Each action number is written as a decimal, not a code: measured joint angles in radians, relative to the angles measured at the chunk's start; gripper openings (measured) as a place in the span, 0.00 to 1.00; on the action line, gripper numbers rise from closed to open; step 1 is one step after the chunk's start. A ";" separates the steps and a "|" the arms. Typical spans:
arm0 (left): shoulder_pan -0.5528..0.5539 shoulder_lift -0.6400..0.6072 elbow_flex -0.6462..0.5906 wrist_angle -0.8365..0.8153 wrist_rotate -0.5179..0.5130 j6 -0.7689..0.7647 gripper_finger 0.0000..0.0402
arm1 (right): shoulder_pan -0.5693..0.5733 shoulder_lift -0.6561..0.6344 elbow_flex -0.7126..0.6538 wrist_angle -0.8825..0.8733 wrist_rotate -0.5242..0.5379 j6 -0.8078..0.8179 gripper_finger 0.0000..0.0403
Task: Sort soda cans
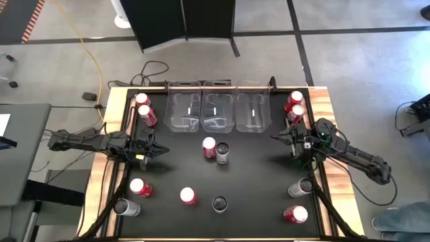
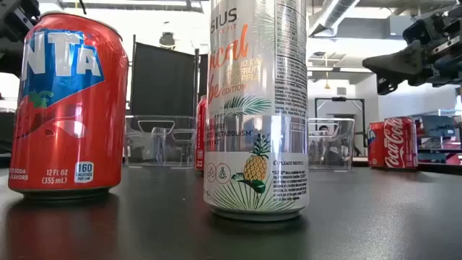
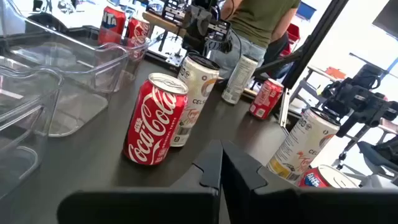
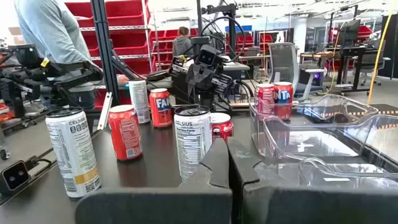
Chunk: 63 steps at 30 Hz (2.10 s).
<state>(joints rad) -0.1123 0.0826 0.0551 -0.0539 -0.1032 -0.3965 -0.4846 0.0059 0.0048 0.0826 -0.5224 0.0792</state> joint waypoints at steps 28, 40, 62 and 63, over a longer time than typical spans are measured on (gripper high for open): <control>0.000 0.000 0.000 0.000 0.000 0.000 0.00 | 0.000 0.000 0.000 0.000 0.000 0.000 0.00; 0.000 0.000 0.000 0.000 0.000 0.000 0.00 | 0.000 0.000 0.000 0.000 0.000 0.000 0.00; 0.000 0.000 -0.001 0.006 0.003 -0.167 0.00 | 0.000 0.000 0.000 0.000 0.000 0.000 0.00; 0.000 0.000 -0.001 0.006 0.003 -0.189 0.00 | 0.000 0.000 0.000 0.000 0.000 0.000 0.00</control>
<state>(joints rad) -0.1123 0.0826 0.0544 -0.0479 -0.1001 -0.5857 -0.4847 0.0061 0.0045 0.0826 -0.5224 0.0792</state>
